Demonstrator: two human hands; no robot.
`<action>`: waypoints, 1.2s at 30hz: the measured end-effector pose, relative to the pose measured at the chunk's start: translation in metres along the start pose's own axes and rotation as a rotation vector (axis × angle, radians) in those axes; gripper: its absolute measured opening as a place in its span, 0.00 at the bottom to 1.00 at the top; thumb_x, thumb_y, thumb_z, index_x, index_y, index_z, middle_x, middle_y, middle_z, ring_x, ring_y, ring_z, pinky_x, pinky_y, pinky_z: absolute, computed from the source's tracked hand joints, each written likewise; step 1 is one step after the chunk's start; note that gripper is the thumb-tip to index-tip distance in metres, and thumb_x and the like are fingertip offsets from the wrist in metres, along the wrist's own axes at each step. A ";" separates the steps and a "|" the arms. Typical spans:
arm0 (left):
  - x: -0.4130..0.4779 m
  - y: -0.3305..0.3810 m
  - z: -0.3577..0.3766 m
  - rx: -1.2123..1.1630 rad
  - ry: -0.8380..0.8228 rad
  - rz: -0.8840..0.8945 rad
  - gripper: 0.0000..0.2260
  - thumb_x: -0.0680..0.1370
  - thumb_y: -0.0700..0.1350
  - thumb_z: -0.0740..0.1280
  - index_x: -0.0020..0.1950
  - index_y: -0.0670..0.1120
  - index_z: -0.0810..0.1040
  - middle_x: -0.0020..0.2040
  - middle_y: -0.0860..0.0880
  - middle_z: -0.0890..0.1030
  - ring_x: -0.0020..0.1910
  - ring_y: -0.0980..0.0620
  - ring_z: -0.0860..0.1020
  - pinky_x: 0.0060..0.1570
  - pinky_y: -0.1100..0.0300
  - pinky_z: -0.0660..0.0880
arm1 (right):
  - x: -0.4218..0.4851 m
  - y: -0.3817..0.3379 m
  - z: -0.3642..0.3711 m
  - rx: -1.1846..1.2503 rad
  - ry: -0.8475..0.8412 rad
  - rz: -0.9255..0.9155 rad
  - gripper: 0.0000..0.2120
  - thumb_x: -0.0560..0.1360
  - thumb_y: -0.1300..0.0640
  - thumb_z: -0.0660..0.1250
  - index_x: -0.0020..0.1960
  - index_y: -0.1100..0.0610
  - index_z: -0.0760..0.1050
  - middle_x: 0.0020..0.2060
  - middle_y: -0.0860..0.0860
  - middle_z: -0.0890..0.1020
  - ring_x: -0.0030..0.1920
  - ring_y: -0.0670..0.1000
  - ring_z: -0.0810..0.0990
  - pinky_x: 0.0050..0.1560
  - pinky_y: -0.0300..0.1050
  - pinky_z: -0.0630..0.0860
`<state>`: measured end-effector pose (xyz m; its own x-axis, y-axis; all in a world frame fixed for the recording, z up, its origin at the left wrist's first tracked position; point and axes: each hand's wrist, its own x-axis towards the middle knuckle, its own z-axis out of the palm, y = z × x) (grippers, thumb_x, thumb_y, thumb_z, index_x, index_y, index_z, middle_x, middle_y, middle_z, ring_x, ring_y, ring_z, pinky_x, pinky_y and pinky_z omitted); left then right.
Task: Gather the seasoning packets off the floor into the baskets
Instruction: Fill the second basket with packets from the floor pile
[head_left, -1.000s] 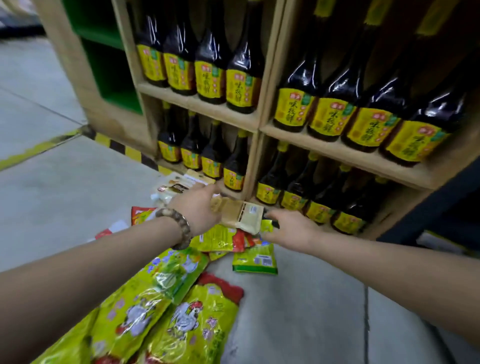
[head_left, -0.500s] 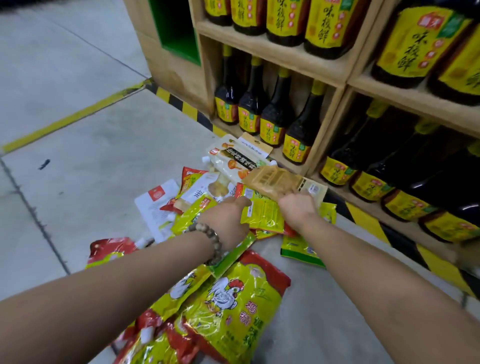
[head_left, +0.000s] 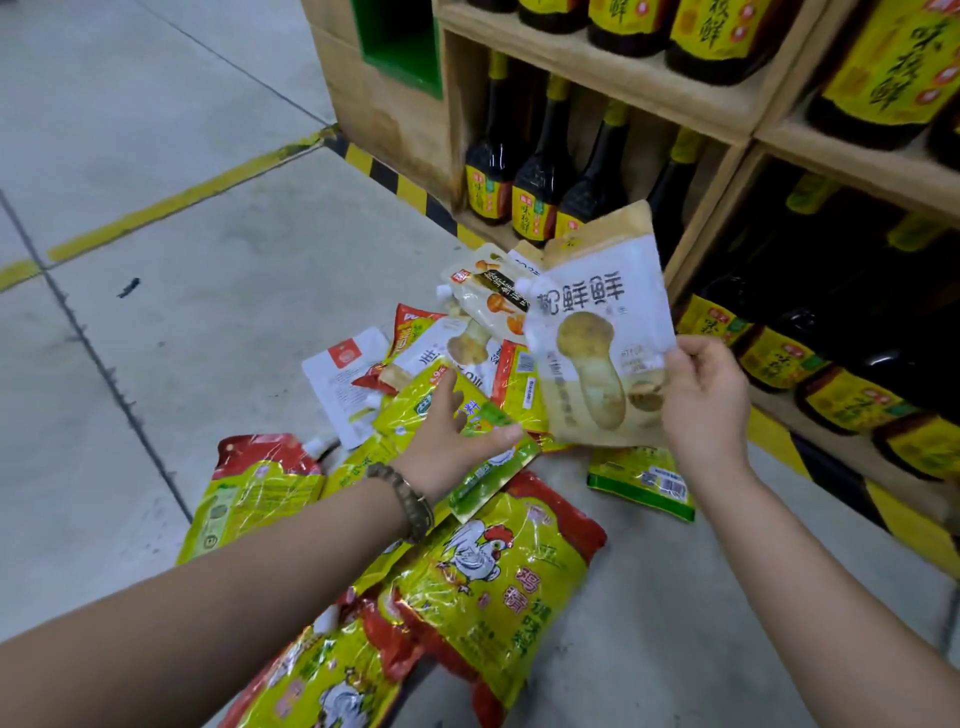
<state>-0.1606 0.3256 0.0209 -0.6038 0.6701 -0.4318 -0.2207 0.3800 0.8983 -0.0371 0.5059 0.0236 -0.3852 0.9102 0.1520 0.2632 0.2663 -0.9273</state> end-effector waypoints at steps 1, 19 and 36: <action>0.000 -0.003 0.000 -0.012 -0.009 -0.020 0.45 0.71 0.45 0.73 0.77 0.52 0.45 0.77 0.46 0.55 0.74 0.48 0.59 0.66 0.54 0.66 | -0.006 -0.003 -0.002 0.119 -0.032 0.054 0.10 0.78 0.61 0.60 0.41 0.49 0.73 0.38 0.49 0.79 0.43 0.52 0.78 0.46 0.50 0.73; -0.007 -0.061 -0.042 -0.524 0.136 -0.316 0.24 0.61 0.40 0.73 0.57 0.41 0.80 0.48 0.39 0.83 0.41 0.41 0.83 0.50 0.43 0.77 | -0.008 0.081 0.047 -1.284 -0.785 -0.426 0.27 0.82 0.58 0.53 0.77 0.56 0.49 0.77 0.56 0.51 0.77 0.54 0.49 0.75 0.54 0.47; -0.009 -0.080 -0.052 -0.435 0.132 -0.380 0.34 0.51 0.51 0.80 0.56 0.42 0.81 0.52 0.39 0.83 0.50 0.37 0.81 0.58 0.39 0.73 | 0.012 0.076 0.053 -1.476 -0.908 -0.658 0.22 0.79 0.66 0.54 0.73 0.62 0.57 0.76 0.62 0.54 0.76 0.60 0.55 0.72 0.54 0.59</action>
<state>-0.1779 0.2561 -0.0429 -0.5049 0.4424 -0.7412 -0.7170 0.2631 0.6455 -0.0687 0.5207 -0.0635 -0.8992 0.2624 -0.3502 0.1635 0.9438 0.2873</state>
